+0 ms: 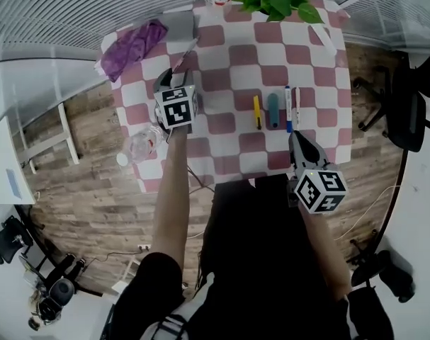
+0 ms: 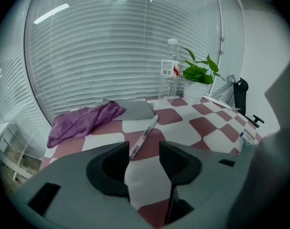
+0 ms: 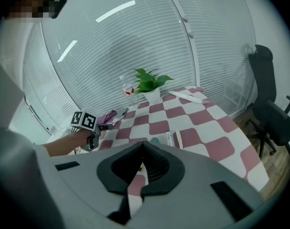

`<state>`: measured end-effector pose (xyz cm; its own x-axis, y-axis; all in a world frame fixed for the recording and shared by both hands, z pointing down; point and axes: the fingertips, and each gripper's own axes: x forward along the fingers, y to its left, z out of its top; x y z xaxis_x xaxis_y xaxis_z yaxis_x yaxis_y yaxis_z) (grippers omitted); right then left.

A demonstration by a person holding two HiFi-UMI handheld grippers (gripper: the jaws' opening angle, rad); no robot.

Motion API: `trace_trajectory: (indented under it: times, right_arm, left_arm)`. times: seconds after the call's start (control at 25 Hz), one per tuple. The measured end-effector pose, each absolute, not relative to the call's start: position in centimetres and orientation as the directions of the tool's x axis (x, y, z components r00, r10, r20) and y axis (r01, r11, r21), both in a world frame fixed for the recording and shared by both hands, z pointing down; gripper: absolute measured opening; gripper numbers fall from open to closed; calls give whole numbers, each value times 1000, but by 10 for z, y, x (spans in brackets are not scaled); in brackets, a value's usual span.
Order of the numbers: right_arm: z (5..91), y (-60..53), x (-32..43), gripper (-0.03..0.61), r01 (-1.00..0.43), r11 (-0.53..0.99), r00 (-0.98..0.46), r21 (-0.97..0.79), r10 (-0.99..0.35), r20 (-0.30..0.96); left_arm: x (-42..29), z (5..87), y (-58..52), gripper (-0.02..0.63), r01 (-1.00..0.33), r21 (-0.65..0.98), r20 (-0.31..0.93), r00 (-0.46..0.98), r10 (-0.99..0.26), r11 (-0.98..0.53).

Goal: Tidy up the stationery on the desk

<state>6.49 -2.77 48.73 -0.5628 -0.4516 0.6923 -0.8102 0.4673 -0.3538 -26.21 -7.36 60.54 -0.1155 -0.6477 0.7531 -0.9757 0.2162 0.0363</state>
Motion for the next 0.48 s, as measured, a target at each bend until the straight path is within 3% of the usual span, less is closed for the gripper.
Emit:
trace_trajectory:
  times: [0.24, 0.48]
  right_arm:
    - [491, -7, 65, 21, -846, 419, -512, -329, -469, 720]
    - [489, 1, 64, 21, -865, 394, -484, -312, -484, 730]
  left_arm:
    - [-283, 628, -81, 192, -971, 54, 757, -111, -644, 231]
    - [-276, 631, -84, 129, -978, 67, 747, -81, -659, 196]
